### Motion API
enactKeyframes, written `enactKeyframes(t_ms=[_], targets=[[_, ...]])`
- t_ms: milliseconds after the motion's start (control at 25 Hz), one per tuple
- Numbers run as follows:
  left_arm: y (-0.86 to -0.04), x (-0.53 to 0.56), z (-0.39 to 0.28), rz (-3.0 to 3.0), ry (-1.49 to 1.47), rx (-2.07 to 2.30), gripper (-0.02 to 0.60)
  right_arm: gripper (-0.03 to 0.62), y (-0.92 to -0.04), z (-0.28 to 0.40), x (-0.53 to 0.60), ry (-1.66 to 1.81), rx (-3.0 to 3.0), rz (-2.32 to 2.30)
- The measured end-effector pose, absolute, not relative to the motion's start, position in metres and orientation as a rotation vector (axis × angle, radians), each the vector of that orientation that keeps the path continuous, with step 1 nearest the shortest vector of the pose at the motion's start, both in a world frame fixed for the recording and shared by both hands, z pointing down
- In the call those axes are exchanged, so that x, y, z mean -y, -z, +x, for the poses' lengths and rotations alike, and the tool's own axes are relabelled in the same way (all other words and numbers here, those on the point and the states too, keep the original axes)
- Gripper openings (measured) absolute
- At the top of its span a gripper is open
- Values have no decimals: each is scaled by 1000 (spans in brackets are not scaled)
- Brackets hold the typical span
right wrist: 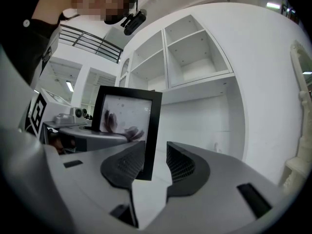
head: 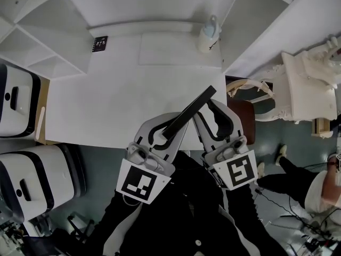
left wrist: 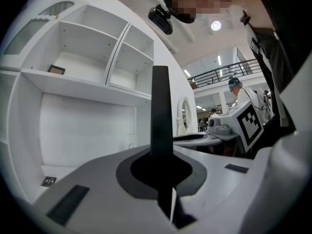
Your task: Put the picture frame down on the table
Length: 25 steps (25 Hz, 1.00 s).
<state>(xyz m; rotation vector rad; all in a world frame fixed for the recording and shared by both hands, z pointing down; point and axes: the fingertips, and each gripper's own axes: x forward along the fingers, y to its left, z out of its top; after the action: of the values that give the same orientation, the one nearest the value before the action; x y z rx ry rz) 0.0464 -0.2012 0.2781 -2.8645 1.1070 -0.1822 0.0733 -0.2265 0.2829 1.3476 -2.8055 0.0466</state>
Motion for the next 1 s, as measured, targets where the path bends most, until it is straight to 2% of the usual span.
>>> enactKeyframes(t_ms=[360,560,1000], targets=[[-282,199,62,-2933,172,-1008,12,127,-286,88,221,-115,2888,1263],[-283,199,69,-2934,180,-977,12,72,-289,94,220,-120,2894,1260],[-301,206,77,-2894,269,-1122,18,67,-311,102,223,-251,2819,1299]])
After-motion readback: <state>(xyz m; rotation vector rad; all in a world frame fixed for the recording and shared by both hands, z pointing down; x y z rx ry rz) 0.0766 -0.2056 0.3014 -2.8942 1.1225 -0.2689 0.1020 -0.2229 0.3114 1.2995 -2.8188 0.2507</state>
